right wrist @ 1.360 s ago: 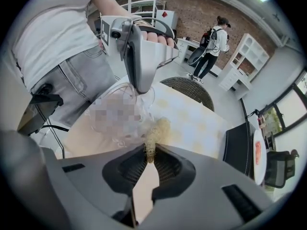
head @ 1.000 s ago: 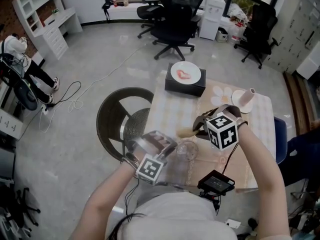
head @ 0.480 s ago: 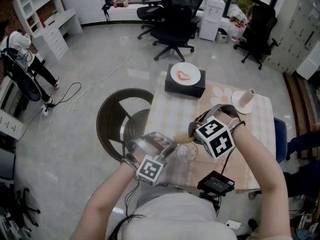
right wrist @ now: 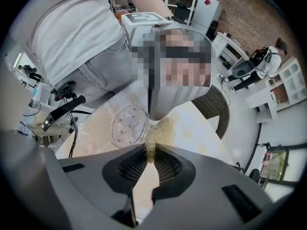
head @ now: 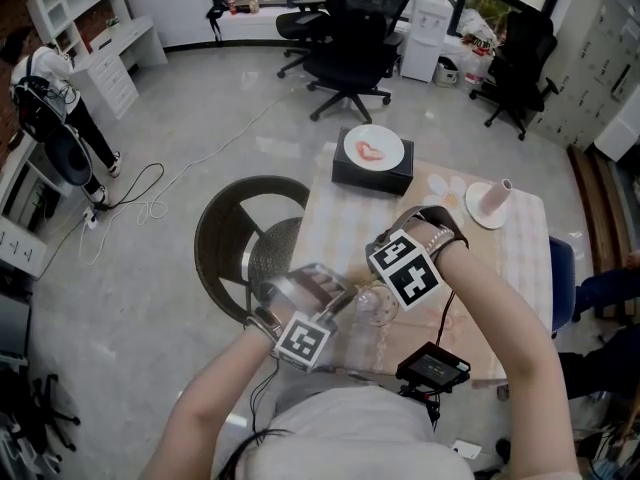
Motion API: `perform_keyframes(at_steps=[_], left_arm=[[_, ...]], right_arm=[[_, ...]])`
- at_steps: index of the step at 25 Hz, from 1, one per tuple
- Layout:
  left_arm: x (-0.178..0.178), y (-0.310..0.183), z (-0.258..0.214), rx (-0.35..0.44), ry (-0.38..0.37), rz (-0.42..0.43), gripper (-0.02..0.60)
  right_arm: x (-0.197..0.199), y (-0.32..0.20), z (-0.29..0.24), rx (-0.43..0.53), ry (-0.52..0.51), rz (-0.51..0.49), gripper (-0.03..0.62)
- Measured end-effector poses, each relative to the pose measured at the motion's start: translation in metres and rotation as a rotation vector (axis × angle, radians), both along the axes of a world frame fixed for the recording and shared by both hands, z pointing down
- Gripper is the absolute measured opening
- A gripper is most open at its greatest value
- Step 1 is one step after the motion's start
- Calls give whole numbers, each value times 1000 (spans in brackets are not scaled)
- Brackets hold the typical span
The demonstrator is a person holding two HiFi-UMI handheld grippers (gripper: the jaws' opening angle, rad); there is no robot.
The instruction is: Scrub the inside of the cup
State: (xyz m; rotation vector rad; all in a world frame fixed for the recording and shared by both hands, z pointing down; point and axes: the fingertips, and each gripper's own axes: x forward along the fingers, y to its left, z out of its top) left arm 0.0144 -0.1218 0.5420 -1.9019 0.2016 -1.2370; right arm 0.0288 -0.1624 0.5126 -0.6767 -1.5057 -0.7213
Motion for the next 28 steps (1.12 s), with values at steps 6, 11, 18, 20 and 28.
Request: perform_keyframes(at_steps=[6,11,18,20,28], left_arm=[[-1,0,1,35,-11,10,57],[2,6,0,20,-7,26,57],[-1,8,3,24,-3,30,57],[-2,6,4,27,1,29,57],[-9,-1,8,49,3,14,57]], right_arm=[[-1,-7,18,-5,58,10,48],[0,-17,30,-42,60,93,48],[3,-22,37,-194,-14,309,48],[5,-23,36,-238,-34,375,48],[24,-27,37,-354,-97,558,48]])
